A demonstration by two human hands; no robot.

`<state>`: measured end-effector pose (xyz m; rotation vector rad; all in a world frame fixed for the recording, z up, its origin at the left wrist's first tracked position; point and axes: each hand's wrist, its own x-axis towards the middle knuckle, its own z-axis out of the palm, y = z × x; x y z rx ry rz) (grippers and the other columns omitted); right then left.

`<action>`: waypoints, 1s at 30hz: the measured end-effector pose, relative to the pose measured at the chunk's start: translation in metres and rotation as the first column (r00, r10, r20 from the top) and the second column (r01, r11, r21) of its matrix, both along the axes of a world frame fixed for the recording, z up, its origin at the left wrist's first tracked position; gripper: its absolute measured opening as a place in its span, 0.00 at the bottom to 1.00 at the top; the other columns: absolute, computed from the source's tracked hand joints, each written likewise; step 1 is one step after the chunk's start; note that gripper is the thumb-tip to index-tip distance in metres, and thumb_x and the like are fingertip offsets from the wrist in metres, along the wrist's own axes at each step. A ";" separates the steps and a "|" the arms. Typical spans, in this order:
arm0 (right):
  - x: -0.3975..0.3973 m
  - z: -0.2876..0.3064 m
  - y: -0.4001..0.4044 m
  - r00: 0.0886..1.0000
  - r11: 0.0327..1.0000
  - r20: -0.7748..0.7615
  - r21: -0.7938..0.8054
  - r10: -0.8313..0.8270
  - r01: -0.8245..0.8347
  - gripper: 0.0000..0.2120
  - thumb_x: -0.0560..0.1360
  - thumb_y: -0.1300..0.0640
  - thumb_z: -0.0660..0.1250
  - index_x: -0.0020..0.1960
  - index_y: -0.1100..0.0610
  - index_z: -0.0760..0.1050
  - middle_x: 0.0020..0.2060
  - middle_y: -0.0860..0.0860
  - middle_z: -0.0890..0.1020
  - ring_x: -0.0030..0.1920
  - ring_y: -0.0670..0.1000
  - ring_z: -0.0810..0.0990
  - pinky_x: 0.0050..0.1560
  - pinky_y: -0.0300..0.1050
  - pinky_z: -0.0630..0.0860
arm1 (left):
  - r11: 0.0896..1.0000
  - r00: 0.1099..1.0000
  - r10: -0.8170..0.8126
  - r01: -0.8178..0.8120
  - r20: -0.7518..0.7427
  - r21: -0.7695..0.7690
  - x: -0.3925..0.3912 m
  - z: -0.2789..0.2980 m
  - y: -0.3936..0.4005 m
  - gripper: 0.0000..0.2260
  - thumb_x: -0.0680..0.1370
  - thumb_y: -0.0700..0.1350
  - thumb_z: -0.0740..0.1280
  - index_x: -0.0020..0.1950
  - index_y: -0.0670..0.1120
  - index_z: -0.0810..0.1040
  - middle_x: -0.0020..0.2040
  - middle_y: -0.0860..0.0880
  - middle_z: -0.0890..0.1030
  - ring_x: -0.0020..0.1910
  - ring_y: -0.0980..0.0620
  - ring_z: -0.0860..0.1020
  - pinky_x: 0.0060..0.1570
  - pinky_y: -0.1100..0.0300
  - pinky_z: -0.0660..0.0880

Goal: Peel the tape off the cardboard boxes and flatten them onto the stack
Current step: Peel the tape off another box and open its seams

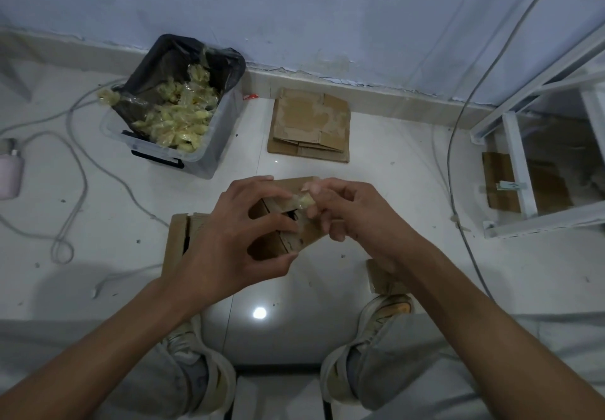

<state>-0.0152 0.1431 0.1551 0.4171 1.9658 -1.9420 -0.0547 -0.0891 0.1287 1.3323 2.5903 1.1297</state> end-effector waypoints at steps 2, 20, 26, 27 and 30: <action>0.002 0.000 0.003 0.999 1.000 -0.040 -0.006 0.000 0.000 0.10 0.82 0.56 0.70 0.60 0.59 0.83 0.43 0.59 0.85 0.37 0.52 0.78 0.35 0.41 0.75 | 1.000 1.000 0.008 -0.008 -0.001 0.006 0.000 0.002 0.001 0.15 0.72 0.55 0.76 0.54 0.47 0.86 0.67 0.47 0.76 0.73 0.43 0.69 0.60 0.40 0.75; 0.001 -0.011 -0.004 0.999 0.975 -0.050 0.222 -0.021 0.031 0.10 0.79 0.53 0.75 0.53 0.59 0.79 0.35 0.52 0.83 0.30 0.48 0.78 0.28 0.38 0.72 | 0.997 0.988 -0.076 0.079 -0.131 0.013 0.004 0.001 0.004 0.15 0.71 0.53 0.80 0.52 0.46 0.87 0.68 0.45 0.75 0.73 0.39 0.70 0.58 0.39 0.75; 0.001 -0.017 -0.006 0.949 0.710 -0.302 0.688 0.093 0.149 0.09 0.77 0.57 0.73 0.45 0.52 0.72 0.34 0.45 0.78 0.34 0.45 0.76 0.35 0.36 0.74 | 0.996 0.987 -0.061 0.070 -0.148 0.054 0.006 -0.001 0.007 0.14 0.71 0.52 0.80 0.51 0.44 0.88 0.63 0.45 0.81 0.71 0.35 0.72 0.58 0.38 0.75; 0.000 -0.016 -0.005 0.946 0.714 -0.313 0.682 0.083 0.163 0.09 0.77 0.57 0.73 0.45 0.52 0.73 0.34 0.46 0.78 0.35 0.46 0.77 0.35 0.35 0.74 | 0.997 0.989 -0.047 0.055 -0.143 0.057 0.005 0.001 0.006 0.14 0.71 0.52 0.80 0.51 0.44 0.88 0.62 0.44 0.81 0.71 0.36 0.72 0.59 0.38 0.76; -0.002 -0.014 -0.003 0.945 0.891 -0.323 0.444 0.056 0.098 0.02 0.81 0.57 0.71 0.50 0.54 0.80 0.37 0.50 0.83 0.37 0.48 0.81 0.37 0.40 0.78 | 0.999 0.993 -0.022 0.027 -0.117 0.045 0.001 0.004 0.000 0.14 0.71 0.53 0.79 0.51 0.45 0.87 0.65 0.46 0.78 0.73 0.39 0.70 0.58 0.39 0.76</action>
